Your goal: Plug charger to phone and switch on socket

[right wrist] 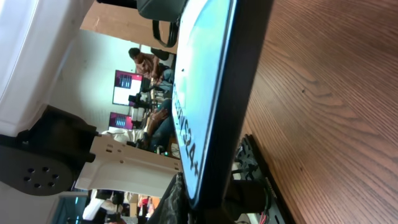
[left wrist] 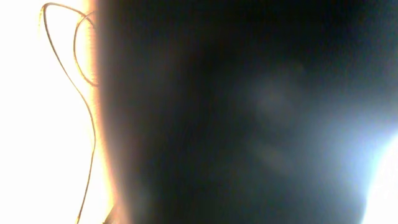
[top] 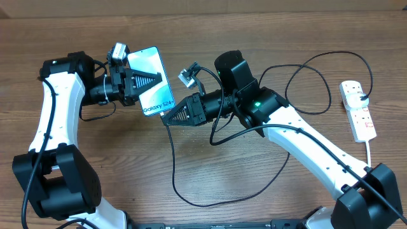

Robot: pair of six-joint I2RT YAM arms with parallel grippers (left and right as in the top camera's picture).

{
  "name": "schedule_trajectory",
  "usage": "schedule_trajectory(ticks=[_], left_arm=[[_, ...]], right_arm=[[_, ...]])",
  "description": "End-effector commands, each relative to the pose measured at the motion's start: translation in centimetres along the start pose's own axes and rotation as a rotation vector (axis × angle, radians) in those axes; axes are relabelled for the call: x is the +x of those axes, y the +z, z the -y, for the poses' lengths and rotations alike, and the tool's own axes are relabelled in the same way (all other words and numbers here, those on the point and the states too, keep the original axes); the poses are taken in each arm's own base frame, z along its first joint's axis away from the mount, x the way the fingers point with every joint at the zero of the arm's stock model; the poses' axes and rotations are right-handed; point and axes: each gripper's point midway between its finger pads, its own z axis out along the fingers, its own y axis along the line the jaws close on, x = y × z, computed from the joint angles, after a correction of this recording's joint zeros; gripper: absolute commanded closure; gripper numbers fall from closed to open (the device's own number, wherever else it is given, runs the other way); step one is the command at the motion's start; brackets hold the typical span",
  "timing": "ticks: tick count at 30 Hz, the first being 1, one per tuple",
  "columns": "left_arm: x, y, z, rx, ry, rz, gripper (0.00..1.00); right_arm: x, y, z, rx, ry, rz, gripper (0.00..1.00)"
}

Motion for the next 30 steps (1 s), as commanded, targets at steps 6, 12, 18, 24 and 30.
schedule_trajectory(ticks=[6,12,18,24,30], left_arm=[[0.12,0.2,1.1,0.029,0.027,0.003,0.96],[0.18,0.2,0.92,0.019,0.026,-0.001,0.96],[0.17,0.2,0.92,0.019,0.027,-0.001,0.96],[0.15,0.2,0.91,0.019,0.049,0.0,0.96],[0.14,0.2,0.93,0.02,0.049,0.0,0.96]], right_arm=[[-1.08,-0.43,-0.45,0.011,-0.007,0.041,0.96],[-1.05,-0.39,-0.47,0.01,-0.001,0.04,0.96],[-1.02,-0.37,-0.48,0.01,0.004,0.039,0.96],[-1.01,-0.37,-0.48,0.009,0.038,0.039,0.96],[-0.98,-0.33,-0.5,0.008,0.049,0.038,0.96]])
